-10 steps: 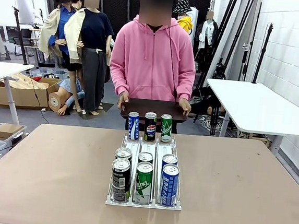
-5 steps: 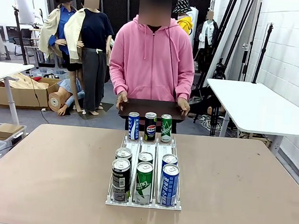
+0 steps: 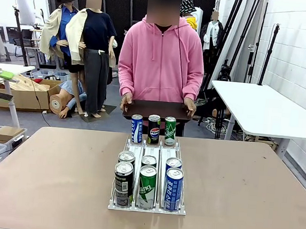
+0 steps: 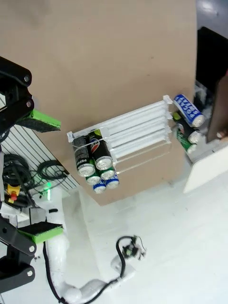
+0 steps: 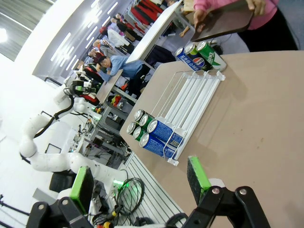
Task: Retrieve and hand over the desired beverage to the person.
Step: Pick up a can of the same type that the person held from the Automatic Can Dispenser.
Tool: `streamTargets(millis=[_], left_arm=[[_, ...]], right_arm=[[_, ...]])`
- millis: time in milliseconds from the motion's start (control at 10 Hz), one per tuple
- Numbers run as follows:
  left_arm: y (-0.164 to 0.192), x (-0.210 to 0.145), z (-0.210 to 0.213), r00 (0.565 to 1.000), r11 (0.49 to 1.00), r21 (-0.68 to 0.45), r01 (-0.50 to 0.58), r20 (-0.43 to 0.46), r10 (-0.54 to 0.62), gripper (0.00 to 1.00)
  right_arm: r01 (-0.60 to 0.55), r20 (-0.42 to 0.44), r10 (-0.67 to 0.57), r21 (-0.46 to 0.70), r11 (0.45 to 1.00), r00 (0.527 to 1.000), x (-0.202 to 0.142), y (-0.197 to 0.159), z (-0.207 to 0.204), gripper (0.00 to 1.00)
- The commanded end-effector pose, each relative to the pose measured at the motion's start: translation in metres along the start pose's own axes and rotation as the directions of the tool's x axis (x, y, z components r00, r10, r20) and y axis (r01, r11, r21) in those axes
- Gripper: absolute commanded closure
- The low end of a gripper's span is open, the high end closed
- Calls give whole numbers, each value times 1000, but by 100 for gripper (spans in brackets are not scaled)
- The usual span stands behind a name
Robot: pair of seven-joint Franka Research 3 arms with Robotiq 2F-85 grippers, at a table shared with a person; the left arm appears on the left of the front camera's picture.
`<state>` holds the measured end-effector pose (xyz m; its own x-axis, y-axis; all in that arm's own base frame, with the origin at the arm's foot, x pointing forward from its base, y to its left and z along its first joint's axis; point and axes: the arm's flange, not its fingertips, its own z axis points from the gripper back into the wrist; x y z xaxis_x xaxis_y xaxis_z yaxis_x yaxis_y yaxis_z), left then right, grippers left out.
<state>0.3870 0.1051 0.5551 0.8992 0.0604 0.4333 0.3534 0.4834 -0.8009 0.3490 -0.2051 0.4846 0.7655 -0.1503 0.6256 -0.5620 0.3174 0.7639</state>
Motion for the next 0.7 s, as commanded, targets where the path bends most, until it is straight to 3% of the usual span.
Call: streamTargets(millis=[0, 300, 600], left_arm=[[-19, 1, -40, 998, 991, 125, -36, -48, 43, 0], [-53, 8, -93, 990, 977, 213, -24, -130, 52, 0], [-77, 14, -130, 952, 972, 234, 0, -298, 71, 0]], right_arm=[[-6, 15, 6, 17, 1000, 1000, -2, -1, -1, 0], [-6, 15, 6, 17, 1000, 1000, -2, -1, -1, 0], [-6, 15, 6, 17, 1000, 1000, -2, -1, -1, 0]])
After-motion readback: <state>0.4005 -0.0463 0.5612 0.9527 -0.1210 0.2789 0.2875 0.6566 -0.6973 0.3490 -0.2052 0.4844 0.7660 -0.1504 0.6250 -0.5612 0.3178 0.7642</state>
